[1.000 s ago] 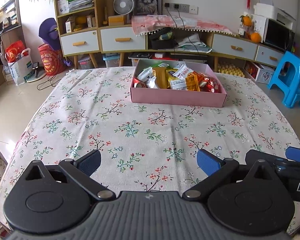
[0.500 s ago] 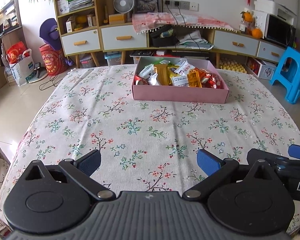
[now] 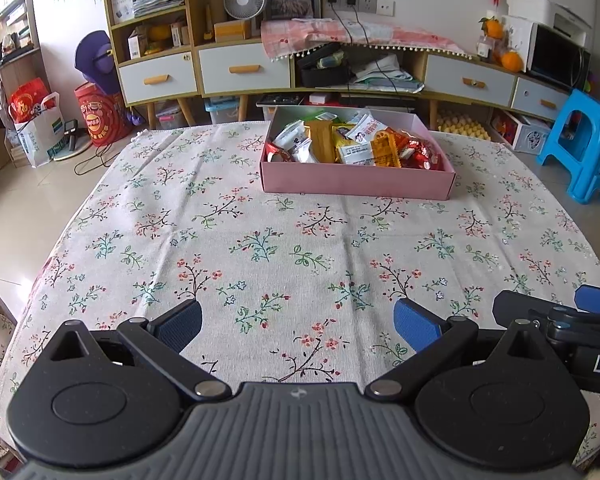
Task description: Organize snacks
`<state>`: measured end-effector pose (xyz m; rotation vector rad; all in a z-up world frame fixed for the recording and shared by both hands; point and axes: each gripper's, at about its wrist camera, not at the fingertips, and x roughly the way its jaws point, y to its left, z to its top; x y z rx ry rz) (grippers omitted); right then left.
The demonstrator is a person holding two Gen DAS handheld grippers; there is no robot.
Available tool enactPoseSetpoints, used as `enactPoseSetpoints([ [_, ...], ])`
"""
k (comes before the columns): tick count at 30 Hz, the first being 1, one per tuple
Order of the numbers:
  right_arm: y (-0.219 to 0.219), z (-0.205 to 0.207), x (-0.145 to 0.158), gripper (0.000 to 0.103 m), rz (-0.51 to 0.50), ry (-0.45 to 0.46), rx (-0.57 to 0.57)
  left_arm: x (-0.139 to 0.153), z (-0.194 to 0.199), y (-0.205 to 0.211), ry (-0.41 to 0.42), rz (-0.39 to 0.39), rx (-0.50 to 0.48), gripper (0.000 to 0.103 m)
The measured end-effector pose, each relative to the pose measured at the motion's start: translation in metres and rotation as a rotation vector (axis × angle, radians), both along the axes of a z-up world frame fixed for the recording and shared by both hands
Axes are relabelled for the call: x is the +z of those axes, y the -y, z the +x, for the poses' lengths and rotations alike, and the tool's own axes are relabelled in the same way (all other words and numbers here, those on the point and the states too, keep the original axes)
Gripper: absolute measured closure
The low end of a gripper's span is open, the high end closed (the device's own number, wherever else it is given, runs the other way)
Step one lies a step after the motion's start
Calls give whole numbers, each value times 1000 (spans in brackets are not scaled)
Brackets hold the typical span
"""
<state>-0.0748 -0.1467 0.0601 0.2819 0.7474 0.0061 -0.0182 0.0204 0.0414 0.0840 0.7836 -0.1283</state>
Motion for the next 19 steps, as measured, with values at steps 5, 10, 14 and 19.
enactPoseSetpoints([
  [5, 0, 0, -1, 4, 2, -2, 0, -1, 1, 0, -4, 3, 0, 1],
  [10, 0, 0, -1, 4, 2, -2, 0, -1, 2, -1, -10, 2, 1, 1],
  [14, 0, 0, -2, 4, 2, -5, 1, -1, 2, 0, -13, 5, 2, 1],
  [19, -1, 1, -2, 4, 2, -7, 0, -2, 2, 1, -15, 9, 2, 1],
])
